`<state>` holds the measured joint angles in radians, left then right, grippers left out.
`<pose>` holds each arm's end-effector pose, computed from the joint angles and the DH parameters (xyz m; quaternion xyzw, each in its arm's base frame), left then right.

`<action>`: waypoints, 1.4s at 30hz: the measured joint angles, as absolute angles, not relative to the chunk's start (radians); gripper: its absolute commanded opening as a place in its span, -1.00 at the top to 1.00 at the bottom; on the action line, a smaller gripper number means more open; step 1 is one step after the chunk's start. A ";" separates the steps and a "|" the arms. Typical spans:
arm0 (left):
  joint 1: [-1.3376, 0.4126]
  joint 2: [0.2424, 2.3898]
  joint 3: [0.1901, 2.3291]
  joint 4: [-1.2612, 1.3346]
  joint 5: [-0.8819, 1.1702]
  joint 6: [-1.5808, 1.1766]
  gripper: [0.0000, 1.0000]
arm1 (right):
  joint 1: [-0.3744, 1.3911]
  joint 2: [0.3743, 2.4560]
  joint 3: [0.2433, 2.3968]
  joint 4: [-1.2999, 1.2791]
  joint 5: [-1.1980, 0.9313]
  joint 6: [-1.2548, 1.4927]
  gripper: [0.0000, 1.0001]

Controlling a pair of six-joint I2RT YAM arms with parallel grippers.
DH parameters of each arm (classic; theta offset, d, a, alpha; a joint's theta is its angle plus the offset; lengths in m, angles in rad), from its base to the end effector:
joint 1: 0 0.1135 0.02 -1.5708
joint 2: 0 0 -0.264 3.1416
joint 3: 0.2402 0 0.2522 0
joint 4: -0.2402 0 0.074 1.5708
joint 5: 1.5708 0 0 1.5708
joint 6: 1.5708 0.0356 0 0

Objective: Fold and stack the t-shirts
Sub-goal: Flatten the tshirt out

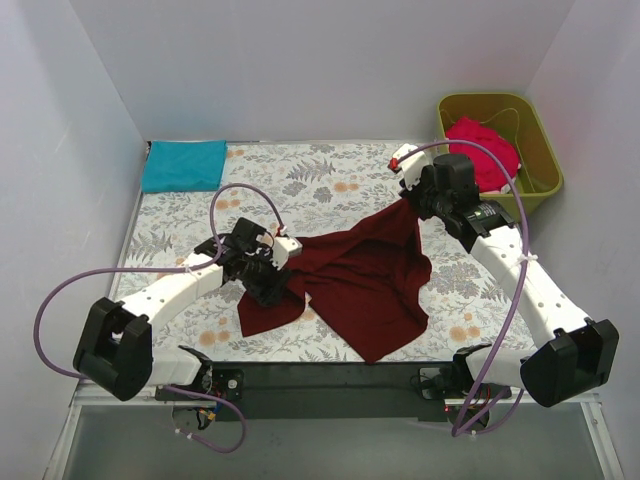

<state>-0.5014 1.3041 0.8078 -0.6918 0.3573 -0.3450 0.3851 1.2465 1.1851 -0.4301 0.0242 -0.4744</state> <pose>0.1996 -0.1236 0.2047 0.1092 0.9605 -0.2359 0.0990 0.2604 0.1046 0.3569 -0.3517 0.7824 -0.0333 0.5128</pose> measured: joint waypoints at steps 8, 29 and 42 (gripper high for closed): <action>-0.521 1.346 0.768 -0.627 0.282 -0.348 0.14 | 0.379 1.246 1.180 -0.431 0.023 -0.474 0.97; -0.432 1.260 0.950 -0.801 0.216 -0.266 1.00 | 0.375 1.216 1.143 -0.503 -0.072 -0.494 0.97; 0.155 1.386 1.197 -0.902 0.278 -0.067 1.00 | 0.375 1.173 1.099 -0.708 -0.267 -0.524 0.97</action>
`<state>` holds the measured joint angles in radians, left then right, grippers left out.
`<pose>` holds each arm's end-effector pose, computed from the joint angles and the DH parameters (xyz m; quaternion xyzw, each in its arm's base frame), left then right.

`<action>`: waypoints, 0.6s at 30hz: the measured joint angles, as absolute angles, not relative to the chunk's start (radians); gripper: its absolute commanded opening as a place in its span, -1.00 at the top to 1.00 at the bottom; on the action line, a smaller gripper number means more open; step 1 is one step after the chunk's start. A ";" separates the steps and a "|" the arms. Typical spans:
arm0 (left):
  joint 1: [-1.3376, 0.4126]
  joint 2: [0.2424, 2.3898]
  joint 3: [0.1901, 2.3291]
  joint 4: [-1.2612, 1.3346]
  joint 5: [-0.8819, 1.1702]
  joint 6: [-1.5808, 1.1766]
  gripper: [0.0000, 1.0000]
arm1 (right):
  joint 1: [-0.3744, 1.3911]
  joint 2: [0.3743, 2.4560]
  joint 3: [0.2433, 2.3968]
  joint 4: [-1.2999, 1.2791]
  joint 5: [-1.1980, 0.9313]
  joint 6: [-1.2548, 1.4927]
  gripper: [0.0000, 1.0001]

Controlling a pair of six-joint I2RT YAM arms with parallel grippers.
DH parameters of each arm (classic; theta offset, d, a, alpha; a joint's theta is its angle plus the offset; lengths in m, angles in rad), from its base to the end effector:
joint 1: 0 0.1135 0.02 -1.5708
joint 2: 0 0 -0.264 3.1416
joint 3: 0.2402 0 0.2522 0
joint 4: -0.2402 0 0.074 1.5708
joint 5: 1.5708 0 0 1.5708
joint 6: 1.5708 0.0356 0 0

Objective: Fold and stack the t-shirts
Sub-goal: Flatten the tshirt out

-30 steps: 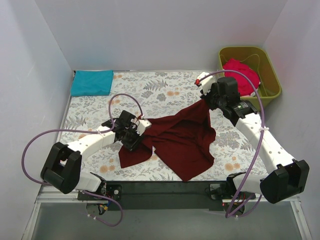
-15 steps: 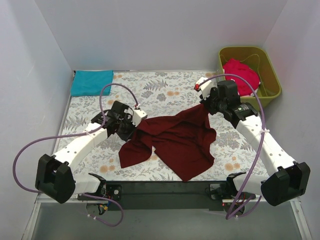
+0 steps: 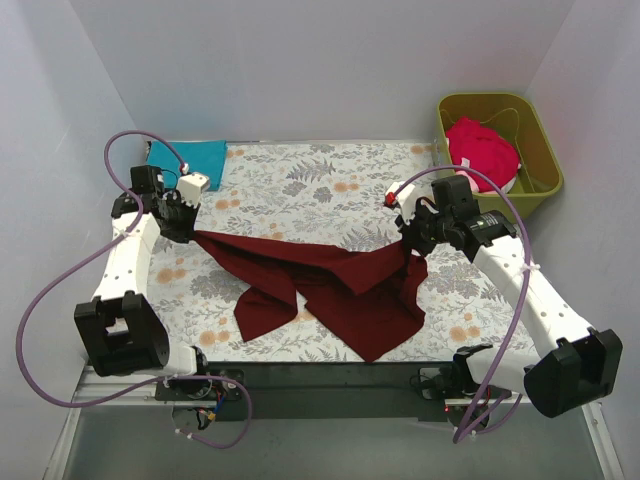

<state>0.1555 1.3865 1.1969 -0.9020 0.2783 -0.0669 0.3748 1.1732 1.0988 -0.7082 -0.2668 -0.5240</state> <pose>0.2716 0.0327 0.2897 -0.0740 0.9598 -0.1242 0.2408 0.2230 0.0978 0.3221 -0.4436 0.8021 0.0941 0.3887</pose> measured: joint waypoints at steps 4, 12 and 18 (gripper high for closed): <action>0.182 1.493 1.225 -0.872 0.278 -0.074 1.00 | 0.376 1.245 1.099 -0.712 -0.338 -0.524 0.97; 0.225 1.754 1.346 -0.823 0.263 -0.102 1.00 | 0.488 1.254 0.990 -0.732 -0.451 -0.538 0.97; 0.241 1.939 1.507 -0.815 0.263 -0.118 1.00 | 0.570 1.231 0.968 -0.780 -0.484 -0.580 0.28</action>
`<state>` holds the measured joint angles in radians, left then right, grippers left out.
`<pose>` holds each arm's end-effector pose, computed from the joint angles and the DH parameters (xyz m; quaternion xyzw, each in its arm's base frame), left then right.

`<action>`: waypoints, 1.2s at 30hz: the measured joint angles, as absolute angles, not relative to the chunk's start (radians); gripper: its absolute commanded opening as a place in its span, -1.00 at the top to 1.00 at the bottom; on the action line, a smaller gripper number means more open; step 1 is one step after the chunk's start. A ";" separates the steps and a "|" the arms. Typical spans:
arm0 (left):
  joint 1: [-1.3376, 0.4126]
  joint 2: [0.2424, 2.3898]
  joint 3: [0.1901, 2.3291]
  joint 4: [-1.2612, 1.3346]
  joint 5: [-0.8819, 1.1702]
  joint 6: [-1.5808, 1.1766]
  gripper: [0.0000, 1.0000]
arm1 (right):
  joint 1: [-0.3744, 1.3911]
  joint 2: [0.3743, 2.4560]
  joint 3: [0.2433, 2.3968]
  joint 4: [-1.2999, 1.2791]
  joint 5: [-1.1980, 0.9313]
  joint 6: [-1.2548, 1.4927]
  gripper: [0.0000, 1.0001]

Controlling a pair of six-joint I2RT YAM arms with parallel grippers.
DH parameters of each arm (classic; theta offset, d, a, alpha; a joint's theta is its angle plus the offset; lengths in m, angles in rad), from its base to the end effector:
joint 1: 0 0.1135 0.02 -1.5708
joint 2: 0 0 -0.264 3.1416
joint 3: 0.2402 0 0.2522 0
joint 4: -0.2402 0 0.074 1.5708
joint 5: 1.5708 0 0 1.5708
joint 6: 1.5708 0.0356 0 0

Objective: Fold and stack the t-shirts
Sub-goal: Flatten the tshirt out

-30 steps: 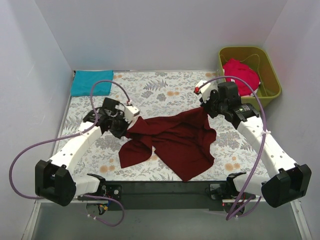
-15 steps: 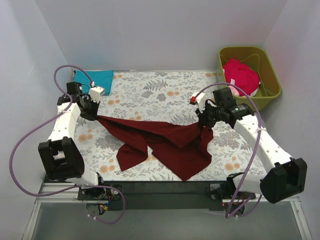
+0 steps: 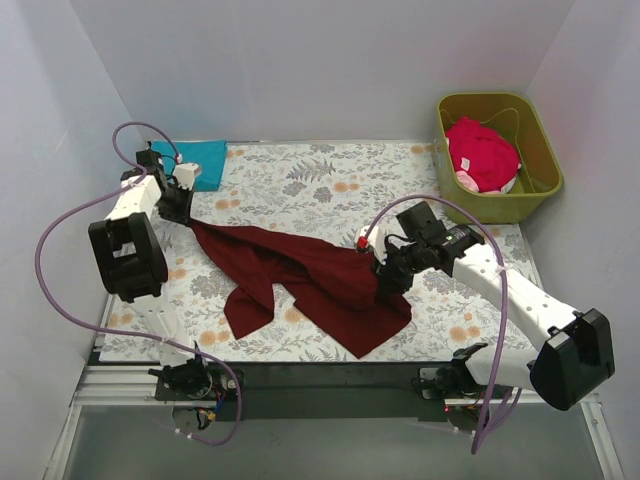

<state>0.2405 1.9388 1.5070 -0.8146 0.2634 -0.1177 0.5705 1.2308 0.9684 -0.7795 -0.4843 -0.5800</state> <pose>0.3879 0.0856 0.2091 -0.1534 0.9665 -0.1195 0.1677 0.1908 0.1421 0.2657 -0.5624 0.7522 0.2302 0.2549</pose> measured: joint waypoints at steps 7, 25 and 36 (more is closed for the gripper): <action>0.240 2.068 1.623 -0.844 0.289 -0.128 1.00 | 0.586 1.216 1.032 -0.775 -0.421 -0.686 -0.33; 0.240 2.104 1.611 -0.883 0.304 -0.127 1.00 | 0.900 1.270 0.853 -0.611 -0.142 -0.861 -0.34; 0.240 2.104 1.592 -0.882 0.303 -0.116 1.00 | 0.906 1.332 0.853 -0.576 -0.179 -0.834 -0.41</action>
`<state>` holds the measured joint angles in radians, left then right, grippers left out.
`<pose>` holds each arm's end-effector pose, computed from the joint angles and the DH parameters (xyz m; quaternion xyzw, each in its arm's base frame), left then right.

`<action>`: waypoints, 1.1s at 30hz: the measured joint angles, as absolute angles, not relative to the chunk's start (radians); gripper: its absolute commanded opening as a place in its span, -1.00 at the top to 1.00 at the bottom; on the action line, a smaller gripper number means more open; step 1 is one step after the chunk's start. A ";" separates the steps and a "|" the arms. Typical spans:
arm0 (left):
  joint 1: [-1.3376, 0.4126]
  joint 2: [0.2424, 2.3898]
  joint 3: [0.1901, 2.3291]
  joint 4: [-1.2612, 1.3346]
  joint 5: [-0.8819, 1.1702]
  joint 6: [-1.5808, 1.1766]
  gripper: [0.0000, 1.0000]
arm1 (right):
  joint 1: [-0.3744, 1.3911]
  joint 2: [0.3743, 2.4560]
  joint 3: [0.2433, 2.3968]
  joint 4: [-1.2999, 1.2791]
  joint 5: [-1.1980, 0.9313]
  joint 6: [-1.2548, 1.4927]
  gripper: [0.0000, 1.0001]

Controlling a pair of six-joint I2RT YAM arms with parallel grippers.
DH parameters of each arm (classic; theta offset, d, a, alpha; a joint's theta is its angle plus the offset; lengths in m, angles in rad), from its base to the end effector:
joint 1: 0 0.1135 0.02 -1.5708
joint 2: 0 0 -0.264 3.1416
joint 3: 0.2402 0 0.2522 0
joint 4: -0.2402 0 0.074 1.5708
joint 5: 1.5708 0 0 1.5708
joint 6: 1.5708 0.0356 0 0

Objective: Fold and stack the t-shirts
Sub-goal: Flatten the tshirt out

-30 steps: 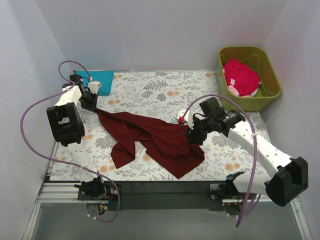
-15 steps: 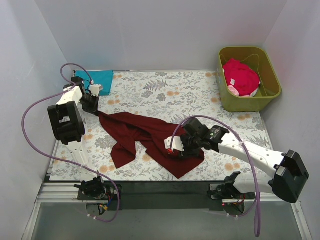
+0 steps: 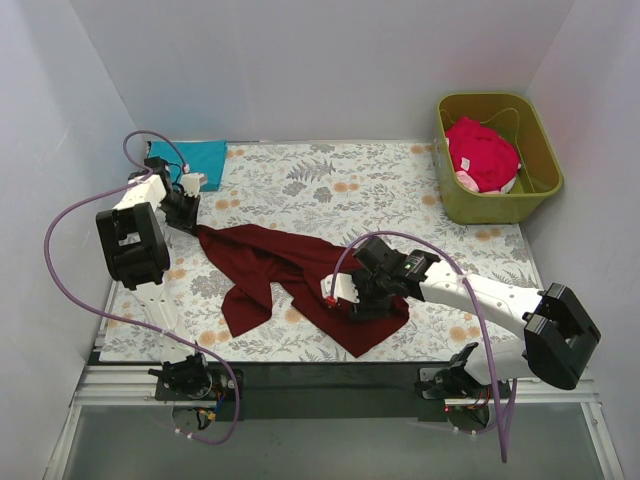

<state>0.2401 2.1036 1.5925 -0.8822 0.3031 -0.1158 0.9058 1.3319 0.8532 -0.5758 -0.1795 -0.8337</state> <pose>0.4068 0.0886 0.1671 -0.1611 0.9715 -0.1446 0.0968 0.1532 0.2057 0.2156 -0.7506 0.6037 0.0958 0.2510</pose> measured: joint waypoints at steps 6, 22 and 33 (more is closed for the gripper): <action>0.240 2.104 1.583 -0.879 0.303 -0.115 1.00 | 0.933 1.344 0.853 -0.573 -0.195 -0.814 -0.28; 0.240 2.006 1.639 -0.957 0.369 -0.125 1.00 | 0.658 1.420 1.118 -0.529 0.053 -0.788 0.97; 0.240 1.966 2.202 -0.929 0.466 -0.321 1.00 | 0.467 1.428 1.670 -0.532 0.077 -0.863 0.97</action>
